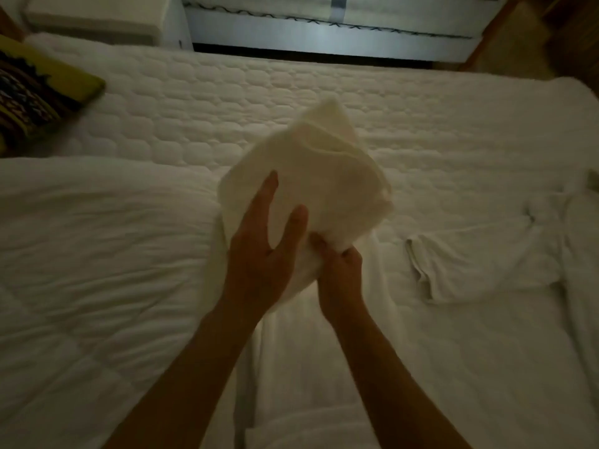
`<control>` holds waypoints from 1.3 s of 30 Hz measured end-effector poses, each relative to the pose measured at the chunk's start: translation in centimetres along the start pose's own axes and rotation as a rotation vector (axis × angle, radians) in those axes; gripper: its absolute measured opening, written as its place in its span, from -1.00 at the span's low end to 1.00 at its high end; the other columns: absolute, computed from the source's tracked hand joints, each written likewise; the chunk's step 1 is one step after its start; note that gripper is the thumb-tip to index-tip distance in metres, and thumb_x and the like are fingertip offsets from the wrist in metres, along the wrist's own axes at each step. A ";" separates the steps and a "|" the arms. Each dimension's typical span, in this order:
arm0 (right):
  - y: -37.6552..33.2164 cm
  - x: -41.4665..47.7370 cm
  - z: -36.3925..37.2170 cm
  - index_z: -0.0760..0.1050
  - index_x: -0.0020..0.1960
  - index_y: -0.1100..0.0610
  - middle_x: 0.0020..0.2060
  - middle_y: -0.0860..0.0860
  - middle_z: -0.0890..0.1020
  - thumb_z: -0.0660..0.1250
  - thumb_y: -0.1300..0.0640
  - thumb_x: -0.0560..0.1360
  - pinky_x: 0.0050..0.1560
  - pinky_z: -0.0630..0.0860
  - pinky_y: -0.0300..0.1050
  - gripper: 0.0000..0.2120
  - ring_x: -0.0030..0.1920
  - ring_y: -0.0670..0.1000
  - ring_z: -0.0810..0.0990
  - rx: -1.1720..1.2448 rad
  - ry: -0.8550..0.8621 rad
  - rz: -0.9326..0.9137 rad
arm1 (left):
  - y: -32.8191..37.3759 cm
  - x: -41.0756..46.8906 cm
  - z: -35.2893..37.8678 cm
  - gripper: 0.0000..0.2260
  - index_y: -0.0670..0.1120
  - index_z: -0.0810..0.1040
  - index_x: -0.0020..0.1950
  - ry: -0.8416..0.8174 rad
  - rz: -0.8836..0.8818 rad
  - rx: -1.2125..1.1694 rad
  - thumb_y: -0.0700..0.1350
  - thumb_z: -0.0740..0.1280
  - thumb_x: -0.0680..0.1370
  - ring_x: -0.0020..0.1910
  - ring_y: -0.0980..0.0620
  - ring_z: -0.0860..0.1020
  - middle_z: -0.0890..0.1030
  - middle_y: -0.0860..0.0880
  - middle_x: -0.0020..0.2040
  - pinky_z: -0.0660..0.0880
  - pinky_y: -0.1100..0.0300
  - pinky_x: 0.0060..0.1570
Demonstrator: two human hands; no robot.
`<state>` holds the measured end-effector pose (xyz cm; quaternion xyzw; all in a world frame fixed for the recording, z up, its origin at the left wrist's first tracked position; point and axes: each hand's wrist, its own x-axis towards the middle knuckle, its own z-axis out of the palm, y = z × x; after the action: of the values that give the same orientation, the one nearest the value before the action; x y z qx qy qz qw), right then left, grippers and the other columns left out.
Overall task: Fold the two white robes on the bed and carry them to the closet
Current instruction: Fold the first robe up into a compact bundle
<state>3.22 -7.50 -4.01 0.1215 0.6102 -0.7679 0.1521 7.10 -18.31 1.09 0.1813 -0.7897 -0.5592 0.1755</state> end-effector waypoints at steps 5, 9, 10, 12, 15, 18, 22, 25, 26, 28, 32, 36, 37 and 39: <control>4.1 2.3 -14.5 0.66 -0.30 0.10 -0.34 0.03 0.69 0.42 0.06 0.41 -0.06 0.65 0.08 -0.84 -0.18 0.13 0.67 -0.671 0.217 0.427 | -10.6 -1.7 4.2 -0.14 0.01 0.10 0.63 -0.465 -0.112 0.779 0.44 -0.17 0.43 0.60 -0.22 0.07 0.08 -0.13 0.64 0.14 -0.17 0.49; 4.0 3.8 -15.8 0.64 -0.06 0.11 -0.17 0.01 0.68 0.37 -0.02 0.53 0.04 0.55 -0.03 -0.80 -0.06 0.10 0.66 -0.859 0.456 0.173 | -16.2 -3.8 3.3 -0.18 0.07 0.22 0.59 -0.580 -0.077 0.927 0.50 -0.18 0.48 0.58 -0.23 0.13 0.05 -0.08 0.64 0.36 -0.34 0.33; 3.8 4.9 -15.5 0.60 0.10 0.15 -0.03 0.04 0.66 0.39 -0.07 0.52 0.09 0.51 -0.04 -0.69 0.05 0.13 0.62 -0.875 0.499 0.099 | -16.8 -4.1 3.1 -0.22 0.06 0.29 0.56 -0.593 -0.069 0.938 0.48 -0.13 0.51 0.55 -0.24 0.21 0.16 -0.10 0.62 0.43 -0.35 0.25; 4.1 7.5 -14.7 0.42 0.38 0.21 0.26 0.15 0.55 0.44 -0.20 0.45 0.28 0.46 0.06 -0.33 0.27 0.19 0.52 -0.796 0.582 0.090 | -17.8 -4.1 2.9 -0.20 0.03 0.32 0.56 -0.594 -0.032 0.973 0.50 -0.01 0.48 0.53 -0.26 0.24 0.22 -0.13 0.60 0.44 -0.33 0.22; 4.1 10.5 -14.7 0.37 0.44 0.22 0.27 0.07 0.53 0.56 -0.16 0.37 0.31 0.50 0.14 -0.20 0.27 0.16 0.53 -0.325 0.619 0.283 | -18.6 -4.5 2.3 -0.17 0.01 0.24 0.59 -0.585 0.097 1.024 0.43 0.18 0.43 0.55 -0.29 0.21 0.18 -0.15 0.62 0.42 -0.28 0.28; 3.8 10.2 -15.6 0.54 0.25 0.07 0.17 0.06 0.65 0.56 -0.04 0.40 0.14 0.61 0.09 -0.52 0.11 0.07 0.65 -0.172 0.534 0.134 | -19.1 -4.9 1.3 -0.31 -0.04 0.26 0.59 -0.551 0.164 1.059 0.17 0.18 0.48 0.54 -0.29 0.24 0.21 -0.18 0.60 0.40 -0.23 0.35; 4.0 8.2 -16.9 0.52 0.28 0.16 0.05 0.05 0.63 0.49 -0.11 0.45 0.06 0.49 -0.02 -0.48 0.13 0.16 0.60 -0.897 0.464 0.021 | -19.1 -5.5 0.7 -0.34 -0.18 0.36 0.52 -0.477 0.206 1.076 0.05 0.16 0.44 0.49 -0.38 0.29 0.25 -0.25 0.56 0.28 -0.23 0.40; 4.8 8.2 -16.8 0.23 0.54 0.20 0.43 0.25 0.38 0.45 -0.09 0.48 0.42 0.30 0.19 -0.23 0.43 0.27 0.34 -1.129 0.521 -0.094 | -16.9 -4.9 2.2 -0.27 -0.18 0.46 0.45 -0.372 0.146 1.066 0.35 0.09 0.53 0.53 -0.31 0.25 0.32 -0.24 0.54 0.18 -0.22 0.46; 5.0 8.7 -15.8 0.22 0.55 0.19 0.46 0.25 0.35 0.40 -0.08 0.52 0.45 0.25 0.21 -0.27 0.46 0.28 0.32 -1.183 0.476 -0.274 | -15.7 -3.8 3.4 -0.25 -0.14 0.45 0.47 -0.332 0.131 1.048 0.39 0.03 0.54 0.56 -0.26 0.21 0.30 -0.20 0.56 0.12 -0.21 0.49; 5.2 10.5 -12.3 0.21 0.56 0.12 0.52 0.22 0.30 0.27 -0.14 0.57 0.50 0.15 0.18 -0.34 0.52 0.23 0.25 -1.330 0.206 -0.534 | -14.4 -0.7 6.4 -0.35 -0.03 0.35 0.54 -0.260 0.170 0.987 0.32 -0.02 0.60 0.59 -0.20 0.15 0.25 -0.14 0.59 0.07 -0.24 0.52; 6.8 15.2 -8.7 -0.07 0.60 -0.25 0.63 0.08 -0.09 -0.10 -0.35 0.60 0.55 -0.19 0.28 -0.40 0.62 0.11 -0.13 -1.725 -0.313 -0.554 | -18.4 4.4 9.5 -0.43 0.13 0.14 0.62 -0.342 0.187 1.057 0.27 -0.04 0.62 0.61 -0.19 0.05 0.08 -0.10 0.64 0.00 -0.28 0.52; 8.5 18.6 -13.5 -0.28 0.56 -0.35 0.63 0.04 -0.21 -0.10 -0.57 0.46 0.54 -0.20 0.32 -0.23 0.62 0.09 -0.20 -1.647 -0.061 -0.278 | -23.0 4.7 9.3 -0.40 0.27 0.03 0.61 -0.268 0.121 1.101 0.36 0.02 0.59 0.62 -0.17 -0.10 -0.05 -0.05 0.66 -0.10 -0.16 0.56; 8.4 18.7 -13.9 -0.30 0.55 -0.35 0.63 0.03 -0.22 -0.09 -0.58 0.46 0.53 -0.21 0.33 -0.22 0.62 0.08 -0.20 -1.645 -0.026 -0.277 | -22.7 4.9 9.6 -0.40 0.27 0.04 0.60 -0.233 0.145 1.092 0.36 0.03 0.58 0.62 -0.17 -0.09 -0.04 -0.05 0.66 -0.08 -0.16 0.56; 8.7 19.1 -13.6 -0.29 0.56 -0.33 0.63 0.01 -0.22 -0.09 -0.58 0.46 0.53 -0.22 0.32 -0.21 0.62 0.07 -0.20 -1.643 -0.024 -0.299 | -22.6 5.2 10.2 -0.39 0.26 0.05 0.61 -0.228 0.164 1.088 0.37 0.03 0.57 0.62 -0.18 -0.08 -0.02 -0.06 0.66 -0.05 -0.17 0.55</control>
<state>-11.14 2.29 -22.00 -0.1185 0.9841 -0.0921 0.0954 -0.29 -19.51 -23.14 0.1221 -0.9898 -0.0717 0.0134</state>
